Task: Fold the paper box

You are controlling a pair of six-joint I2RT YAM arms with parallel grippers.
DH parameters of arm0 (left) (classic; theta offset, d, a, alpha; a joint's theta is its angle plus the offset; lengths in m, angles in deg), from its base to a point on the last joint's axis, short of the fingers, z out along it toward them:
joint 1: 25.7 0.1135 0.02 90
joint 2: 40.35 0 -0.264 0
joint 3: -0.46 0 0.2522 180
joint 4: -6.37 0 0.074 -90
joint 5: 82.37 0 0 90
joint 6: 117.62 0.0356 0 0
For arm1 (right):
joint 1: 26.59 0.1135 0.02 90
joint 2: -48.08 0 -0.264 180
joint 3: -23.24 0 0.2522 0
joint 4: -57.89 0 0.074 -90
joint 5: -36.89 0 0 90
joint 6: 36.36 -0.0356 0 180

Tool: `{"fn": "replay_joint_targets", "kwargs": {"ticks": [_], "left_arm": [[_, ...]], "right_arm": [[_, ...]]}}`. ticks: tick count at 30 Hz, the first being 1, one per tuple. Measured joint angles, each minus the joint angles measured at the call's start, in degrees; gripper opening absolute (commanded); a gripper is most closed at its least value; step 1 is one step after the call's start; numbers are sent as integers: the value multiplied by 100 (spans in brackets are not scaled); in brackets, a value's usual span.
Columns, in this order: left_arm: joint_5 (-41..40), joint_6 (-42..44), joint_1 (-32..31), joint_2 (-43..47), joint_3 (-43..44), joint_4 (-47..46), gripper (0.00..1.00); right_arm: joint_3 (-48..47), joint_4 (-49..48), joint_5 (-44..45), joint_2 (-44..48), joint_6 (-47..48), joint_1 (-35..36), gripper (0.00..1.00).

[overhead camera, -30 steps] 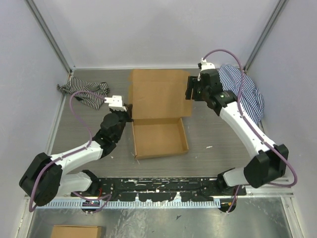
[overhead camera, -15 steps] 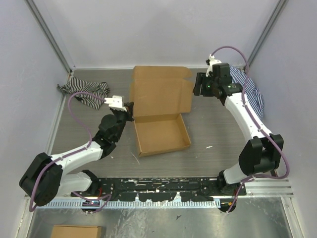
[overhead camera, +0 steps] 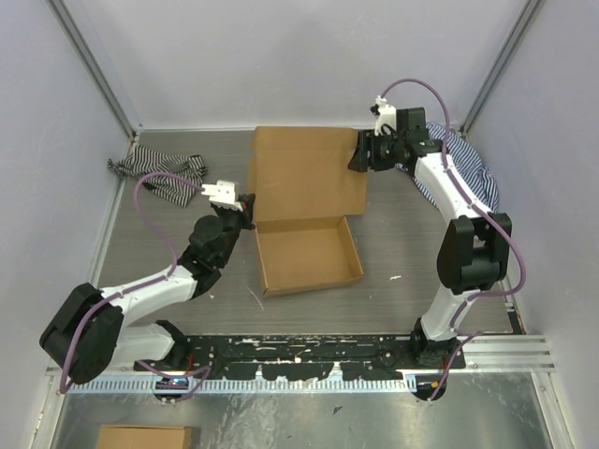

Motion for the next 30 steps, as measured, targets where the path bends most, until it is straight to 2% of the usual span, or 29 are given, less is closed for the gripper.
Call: {"fn": "replay_joint_targets", "kwargs": {"ticks": [3, 8, 11, 12, 16, 17, 27, 30], "left_arm": [[-2, 2, 0, -15, 0, 0, 0], [-7, 44, 0, -33, 0, -2, 0], [-26, 63, 0, -74, 2, -4, 3], [-33, 63, 0, -94, 9, 2, 11], [-74, 57, 2, -168, 151, 219, 56], [-96, 24, 2, -168, 203, 306, 62], [-603, -136, 0, 413, 984, 1714, 72], [-879, -138, 0, 654, 1333, 2227, 78]], "right_arm": [[-197, 9, -133, -260, 50, 0, 54], [-424, 37, -352, -455, 46, 0, 23], [-420, 61, -428, -461, -17, 17, 11], [-413, 63, -426, -461, -39, 39, 9], [-321, 74, -85, -402, -107, 238, 2], [-289, 90, 52, -372, -136, 304, 2], [625, -173, 2041, 763, -413, 1123, 1], [876, -415, 2520, 1178, -387, 1283, 1]]}}
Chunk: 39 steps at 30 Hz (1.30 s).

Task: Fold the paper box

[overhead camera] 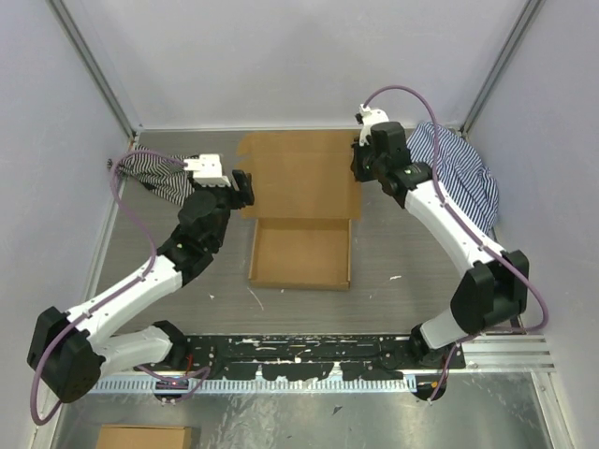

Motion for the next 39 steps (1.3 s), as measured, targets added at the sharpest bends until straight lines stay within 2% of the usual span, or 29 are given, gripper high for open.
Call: {"fn": "replay_joint_targets", "kwargs": {"ticks": [3, 9, 12, 17, 22, 30, 39], "left_arm": [[-264, 48, 0, 76, 507, 549, 80], [-302, 284, 22, -321, 1875, 1805, 73], [-90, 385, 66, -723, 2374, 2356, 73], [385, 435, 216, -1327, 2699, 3110, 76], [977, 420, 693, -1821, 3141, 3840, 78], [2310, 179, 1668, -2006, 3606, 4089, 72], [3550, -164, 1683, -2277, 3606, 4076, 63]], "right_arm": [[271, -317, 282, 455, 151, 17, 1], [479, -713, 378, 828, 525, -20, 1], [651, -883, 372, 850, 601, -20, 1], [1381, -1150, 282, 1187, 603, -31, 1], [1899, -1276, 129, 1751, 614, -31, 1], [1906, -1425, -57, 1919, 673, -31, 1], [1906, -1429, -238, 1801, 671, -35, 1]]}}
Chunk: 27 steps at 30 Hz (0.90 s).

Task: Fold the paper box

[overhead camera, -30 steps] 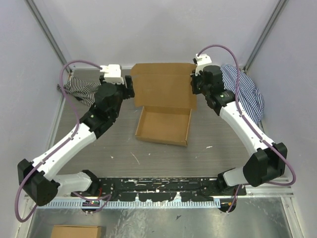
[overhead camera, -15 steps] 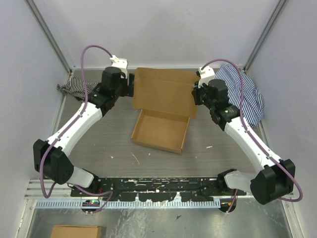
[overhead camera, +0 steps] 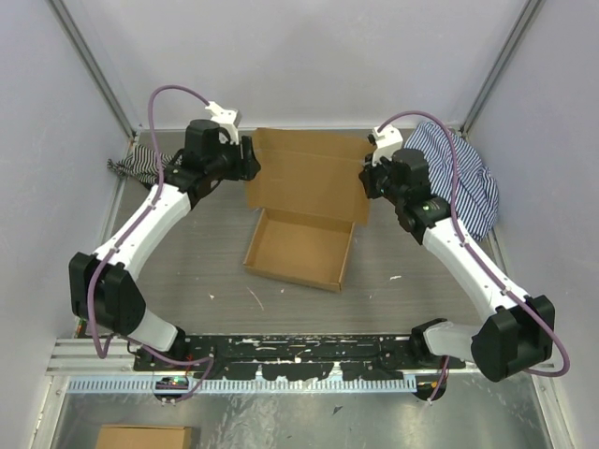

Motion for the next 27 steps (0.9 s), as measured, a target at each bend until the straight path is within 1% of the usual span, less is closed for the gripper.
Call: {"fn": "replay_joint_targets", "kwargs": {"ticks": [6, 22, 25, 27], "left_arm": [[52, -127, 0, -254, 0, 0, 59], [-498, 144, 0, -297, 9, -2, 60], [-496, 170, 0, -328, 48, -4, 59], [-494, 168, 0, -363, 101, -66, 55]], "right_arm": [[0, 2, -94, -28, 0, 0, 1], [-2, 4, -227, -31, 2, 0, 1], [-2, 7, -282, -35, 2, 0, 1], [-4, 7, -319, -59, 0, 0, 1]]}}
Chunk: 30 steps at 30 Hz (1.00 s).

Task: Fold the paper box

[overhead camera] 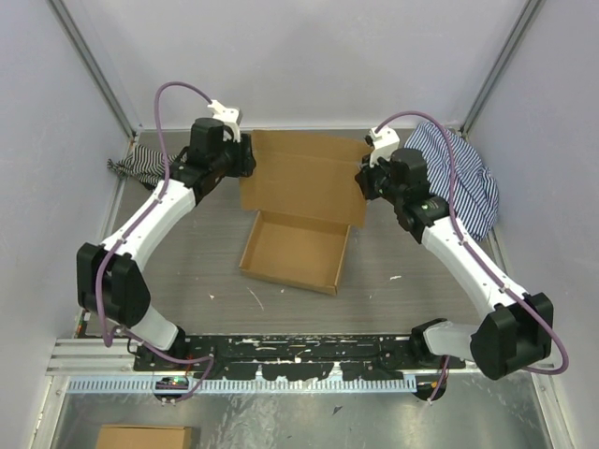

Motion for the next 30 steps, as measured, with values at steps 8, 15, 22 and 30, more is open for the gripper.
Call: {"fn": "replay_joint_targets", "kwargs": {"ticks": [8, 15, 22, 30], "left_arm": [[98, -90, 0, -210, 197, -278, 13], [188, -153, 2, -361, 424, -61, 0], [133, -496, 50, -184, 380, 4, 0], [133, -752, 13, 494, -44, -170, 0]], "right_arm": [[-85, 90, -103, -201, -2, -2, 1], [-365, 291, -199, -396, -96, -7, 1], [-1222, 654, 85, -1025, -586, 7, 1], [-1458, 667, 732, -1346, -876, 192, 2]]}}
